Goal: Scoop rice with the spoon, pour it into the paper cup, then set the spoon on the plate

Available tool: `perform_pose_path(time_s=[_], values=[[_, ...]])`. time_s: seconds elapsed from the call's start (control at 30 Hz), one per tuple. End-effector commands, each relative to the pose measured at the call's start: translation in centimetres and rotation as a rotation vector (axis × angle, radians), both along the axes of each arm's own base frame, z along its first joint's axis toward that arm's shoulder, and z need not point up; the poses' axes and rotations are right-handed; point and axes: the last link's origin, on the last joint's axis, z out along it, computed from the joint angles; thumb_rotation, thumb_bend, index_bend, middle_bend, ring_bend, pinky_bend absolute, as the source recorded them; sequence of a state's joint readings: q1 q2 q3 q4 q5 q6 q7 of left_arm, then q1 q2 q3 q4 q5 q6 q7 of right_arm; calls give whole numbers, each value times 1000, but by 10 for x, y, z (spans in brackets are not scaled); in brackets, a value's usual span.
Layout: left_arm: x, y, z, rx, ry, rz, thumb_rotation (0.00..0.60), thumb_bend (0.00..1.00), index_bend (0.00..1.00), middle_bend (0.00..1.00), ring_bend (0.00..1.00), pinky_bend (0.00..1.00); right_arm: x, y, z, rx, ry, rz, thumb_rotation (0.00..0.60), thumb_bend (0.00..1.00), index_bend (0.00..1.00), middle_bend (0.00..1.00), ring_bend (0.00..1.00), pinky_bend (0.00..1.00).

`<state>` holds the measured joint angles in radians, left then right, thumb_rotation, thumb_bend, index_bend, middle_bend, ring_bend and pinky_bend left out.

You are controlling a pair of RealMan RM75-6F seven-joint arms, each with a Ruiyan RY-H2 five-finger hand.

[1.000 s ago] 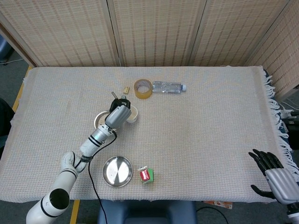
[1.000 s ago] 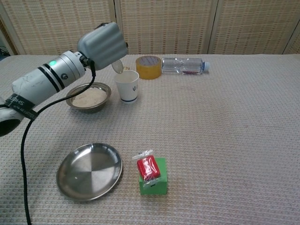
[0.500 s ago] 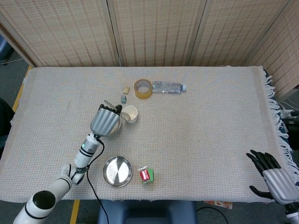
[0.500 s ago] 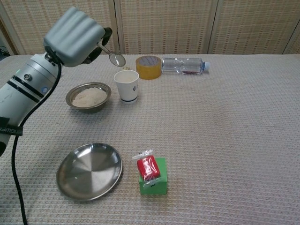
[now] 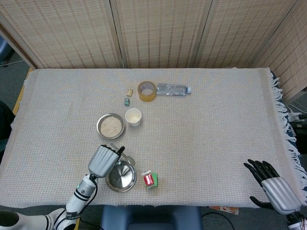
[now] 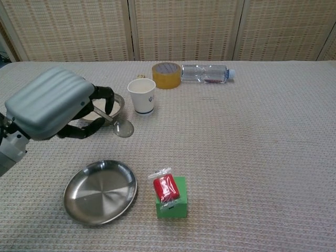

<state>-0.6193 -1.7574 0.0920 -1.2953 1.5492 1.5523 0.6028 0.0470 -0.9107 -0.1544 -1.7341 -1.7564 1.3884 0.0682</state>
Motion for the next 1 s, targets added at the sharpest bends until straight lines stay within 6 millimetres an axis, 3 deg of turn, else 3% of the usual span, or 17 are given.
perform_pose_path(time_s=[0.03,0.47,0.67,1.0], values=[[-10,-21,-15,-56,92,35,600,412,717,1000,1000,1000,1,3,2,3,-7,9,600,120,0,0,0,0],[-31,-37,-38,-87,214,46,600,412,664,1000,1000,1000,3,8,4,4,-17,34,600,120,0,0,0,0],[-36,-37,-44,-103,283,33,600,412,434,1000,1000,1000,4,8,-2,29,-6,35,600,120,0,0,0,0],[-29,-41,-37,-131,228,53,600,410,196,1000,1000,1000,2,7,1,27,-8,30,600,120,0,0,0,0]])
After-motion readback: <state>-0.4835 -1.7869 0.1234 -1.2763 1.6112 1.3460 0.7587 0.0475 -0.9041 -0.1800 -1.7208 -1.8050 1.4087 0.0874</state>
